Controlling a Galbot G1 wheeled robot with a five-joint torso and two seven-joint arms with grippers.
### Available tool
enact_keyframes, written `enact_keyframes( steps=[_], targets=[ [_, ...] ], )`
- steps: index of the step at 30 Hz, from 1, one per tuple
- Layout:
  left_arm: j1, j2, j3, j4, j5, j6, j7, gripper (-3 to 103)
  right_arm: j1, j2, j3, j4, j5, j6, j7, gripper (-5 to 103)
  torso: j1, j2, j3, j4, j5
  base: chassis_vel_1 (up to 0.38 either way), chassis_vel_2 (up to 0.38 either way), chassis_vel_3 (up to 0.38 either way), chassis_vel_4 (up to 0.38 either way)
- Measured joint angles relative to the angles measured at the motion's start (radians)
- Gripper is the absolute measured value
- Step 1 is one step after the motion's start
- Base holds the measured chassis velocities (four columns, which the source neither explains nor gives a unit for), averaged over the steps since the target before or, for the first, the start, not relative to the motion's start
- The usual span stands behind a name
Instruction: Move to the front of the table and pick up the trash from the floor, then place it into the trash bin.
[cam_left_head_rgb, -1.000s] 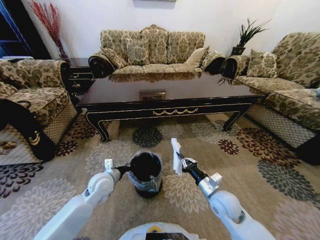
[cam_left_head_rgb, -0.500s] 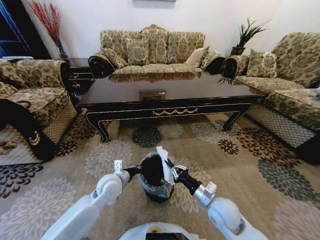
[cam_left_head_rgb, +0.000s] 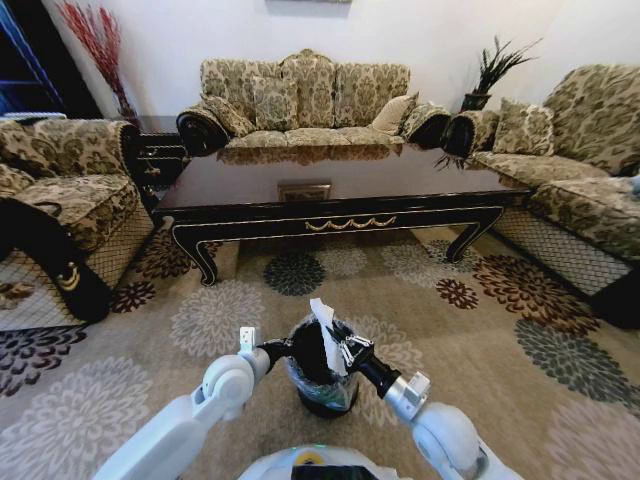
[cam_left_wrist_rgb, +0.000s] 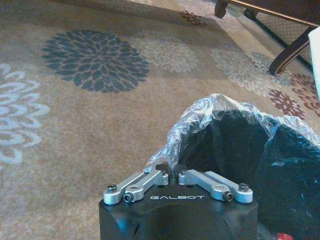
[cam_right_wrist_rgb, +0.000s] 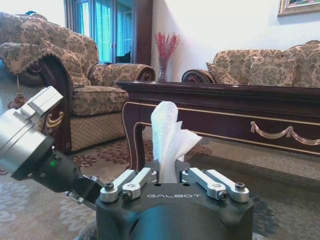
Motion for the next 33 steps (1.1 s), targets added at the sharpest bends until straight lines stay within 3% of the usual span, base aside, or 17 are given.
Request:
enact_keyframes(
  steps=[8,11,15,17,18,23,27,30,32,33],
  targets=[
    [0.001,0.01,-0.02,-0.004,-0.007,-0.002,0.0,4,0.007,0.011,0.001,-0.004,0.017,-0.012,0.005,50,0.0,0.0,0.0,0.0,0.0001,0.0,0.0,0.0,0.0],
    [0.001,0.012,-0.021,-0.01,-0.012,-0.002,0.001,4,0.005,0.019,0.002,-0.01,0.015,-0.012,0.004,55,0.0,0.0,0.0,0.0,0.0001,0.0,0.0,0.0,0.0],
    [0.001,0.01,-0.017,-0.012,-0.012,-0.002,0.001,4,0.006,0.027,-0.001,-0.013,0.017,-0.013,0.009,77,0.0,0.0,0.0,0.0,0.0,0.0,0.0,0.0,0.0],
    [0.001,0.009,-0.016,-0.012,-0.011,-0.002,0.001,4,0.006,0.027,-0.001,-0.012,0.02,-0.014,0.01,77,0.0,0.0,0.0,0.0,0.0,0.0,0.0,0.0,0.0],
    [0.002,0.009,-0.015,-0.012,-0.008,-0.002,0.0,4,0.002,0.027,-0.001,-0.008,0.039,-0.02,0.013,88,0.0,0.0,0.0,0.0,0.0001,0.0,0.0,0.0,0.0],
    [0.005,0.01,-0.018,-0.012,-0.006,-0.002,0.0,4,-0.003,0.038,0.001,-0.005,0.026,-0.023,0.026,99,0.0,0.0,0.0,0.0001,0.0001,0.0,0.0,0.0,0.0],
    [0.006,0.012,-0.022,-0.009,-0.005,-0.002,0.001,4,-0.023,0.046,-0.001,0.024,0.132,-0.045,0.023,100,0.0,0.0,0.0,-0.0001,0.0,0.0,0.0,0.0,0.0],
    [0.008,0.01,-0.026,-0.005,-0.004,-0.002,0.001,4,-0.036,0.045,0.024,0.039,0.075,-0.035,-0.039,100,0.0,0.0,0.0,0.0002,0.0001,0.0,0.0,0.0,0.0],
    [0.011,0.008,-0.03,-0.001,0.0,-0.002,0.001,4,-0.066,0.035,0.066,0.047,-0.087,-0.008,-0.123,100,0.0,0.0,0.0,0.0,-0.0001,0.0,0.0,0.0,0.0],
    [0.011,0.008,-0.031,-0.001,0.001,-0.002,0.001,4,-0.074,0.033,0.07,0.047,-0.102,0.001,-0.134,100,0.0,0.0,0.0,-0.0001,0.0,0.0,0.0,0.0,0.0]
  ],
)
